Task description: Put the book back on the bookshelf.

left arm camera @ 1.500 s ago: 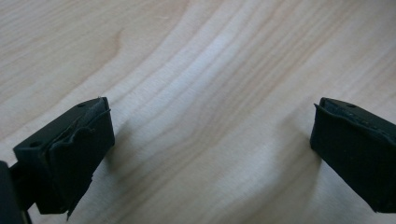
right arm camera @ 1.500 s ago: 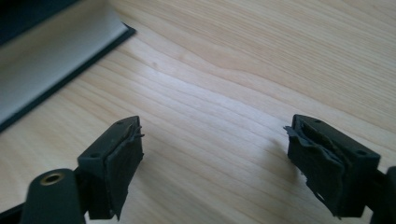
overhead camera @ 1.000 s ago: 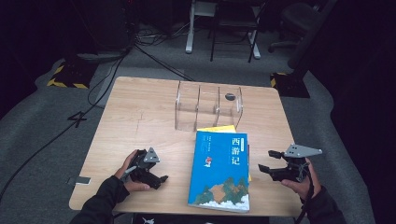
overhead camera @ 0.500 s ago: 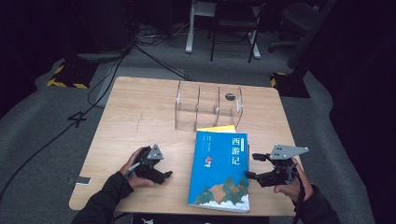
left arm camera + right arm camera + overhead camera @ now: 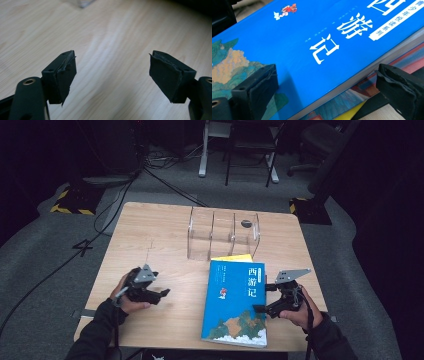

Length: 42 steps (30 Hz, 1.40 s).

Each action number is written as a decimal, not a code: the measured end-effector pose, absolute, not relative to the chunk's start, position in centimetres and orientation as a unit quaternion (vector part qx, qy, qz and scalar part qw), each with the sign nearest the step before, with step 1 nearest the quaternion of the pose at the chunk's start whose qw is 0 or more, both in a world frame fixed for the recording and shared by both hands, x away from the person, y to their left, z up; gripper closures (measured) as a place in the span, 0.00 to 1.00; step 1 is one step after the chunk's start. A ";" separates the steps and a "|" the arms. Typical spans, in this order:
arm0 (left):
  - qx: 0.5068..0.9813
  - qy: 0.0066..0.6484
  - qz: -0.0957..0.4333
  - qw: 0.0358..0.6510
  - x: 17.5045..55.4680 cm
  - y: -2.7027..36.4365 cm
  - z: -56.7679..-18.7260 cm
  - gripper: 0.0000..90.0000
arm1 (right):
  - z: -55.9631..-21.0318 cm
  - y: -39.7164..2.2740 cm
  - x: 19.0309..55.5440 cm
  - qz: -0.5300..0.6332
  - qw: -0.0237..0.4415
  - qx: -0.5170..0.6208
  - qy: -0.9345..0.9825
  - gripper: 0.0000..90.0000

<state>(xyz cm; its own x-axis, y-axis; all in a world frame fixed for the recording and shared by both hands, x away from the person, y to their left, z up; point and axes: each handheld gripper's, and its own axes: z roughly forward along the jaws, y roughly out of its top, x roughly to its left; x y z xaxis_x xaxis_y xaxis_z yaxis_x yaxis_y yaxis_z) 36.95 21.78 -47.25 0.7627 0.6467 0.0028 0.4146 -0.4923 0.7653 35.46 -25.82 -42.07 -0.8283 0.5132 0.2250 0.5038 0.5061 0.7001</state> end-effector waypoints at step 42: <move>0.887 0.232 0.105 0.385 39.7 8.3 -46.5 0.39 | -41.3 -25.7 36.2 0.431 0.051 0.255 0.864 0.24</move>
